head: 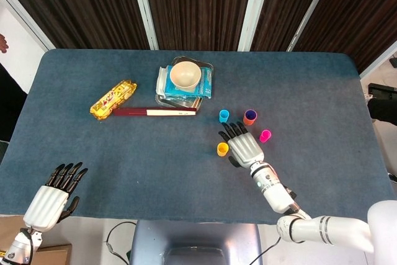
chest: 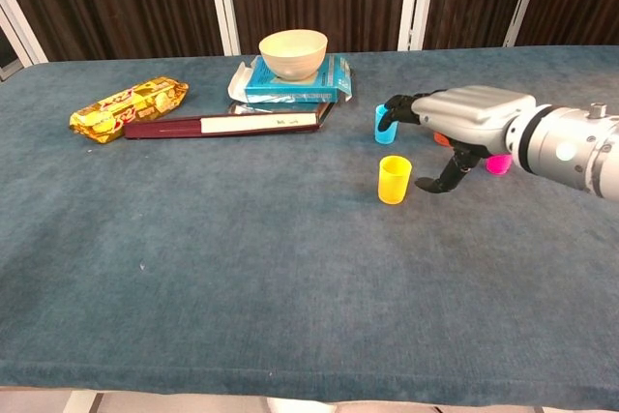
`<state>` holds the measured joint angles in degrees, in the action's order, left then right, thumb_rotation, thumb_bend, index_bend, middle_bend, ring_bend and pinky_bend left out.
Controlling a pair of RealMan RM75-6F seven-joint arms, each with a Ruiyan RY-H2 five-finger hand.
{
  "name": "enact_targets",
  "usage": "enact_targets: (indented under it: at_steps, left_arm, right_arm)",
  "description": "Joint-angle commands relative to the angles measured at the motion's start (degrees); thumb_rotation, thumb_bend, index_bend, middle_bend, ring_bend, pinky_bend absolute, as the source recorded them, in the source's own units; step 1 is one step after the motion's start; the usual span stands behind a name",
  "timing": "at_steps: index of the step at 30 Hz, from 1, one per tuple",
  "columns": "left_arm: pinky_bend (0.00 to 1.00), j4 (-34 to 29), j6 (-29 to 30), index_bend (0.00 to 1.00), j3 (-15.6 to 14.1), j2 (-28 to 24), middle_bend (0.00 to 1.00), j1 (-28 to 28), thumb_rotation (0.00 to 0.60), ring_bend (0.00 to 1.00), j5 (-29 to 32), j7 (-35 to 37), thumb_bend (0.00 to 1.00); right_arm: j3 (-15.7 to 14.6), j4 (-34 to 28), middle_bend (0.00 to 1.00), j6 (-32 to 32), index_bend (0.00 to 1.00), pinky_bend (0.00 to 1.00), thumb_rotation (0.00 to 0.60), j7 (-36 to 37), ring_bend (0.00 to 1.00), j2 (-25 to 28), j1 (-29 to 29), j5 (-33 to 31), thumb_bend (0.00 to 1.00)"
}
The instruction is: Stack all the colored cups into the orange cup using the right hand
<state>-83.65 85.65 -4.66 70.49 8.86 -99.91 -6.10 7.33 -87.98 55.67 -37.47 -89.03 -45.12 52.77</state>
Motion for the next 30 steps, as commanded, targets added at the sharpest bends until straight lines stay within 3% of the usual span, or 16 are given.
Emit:
enact_targets:
  at_steps: [1, 30]
  left_arm:
    - [0.10, 0.0, 0.0, 0.00, -0.1, 0.0, 0.01, 0.0, 0.600, 0.04, -0.1, 0.0, 0.48]
    - [0.10, 0.0, -0.1, 0.00, -0.2, -0.3, 0.01, 0.0, 0.600, 0.04, -0.1, 0.5, 0.48]
  right_arm:
    - [-0.3, 1.1, 0.00, -0.5, 0.32, 0.00, 0.600, -1.2, 0.00, -1.0, -0.6, -1.5, 0.47]
    - [1.6, 7.7, 0.00, 0.3, 0.59, 0.00, 0.600, -2.2, 0.00, -7.2, -3.3, -5.1, 0.47]
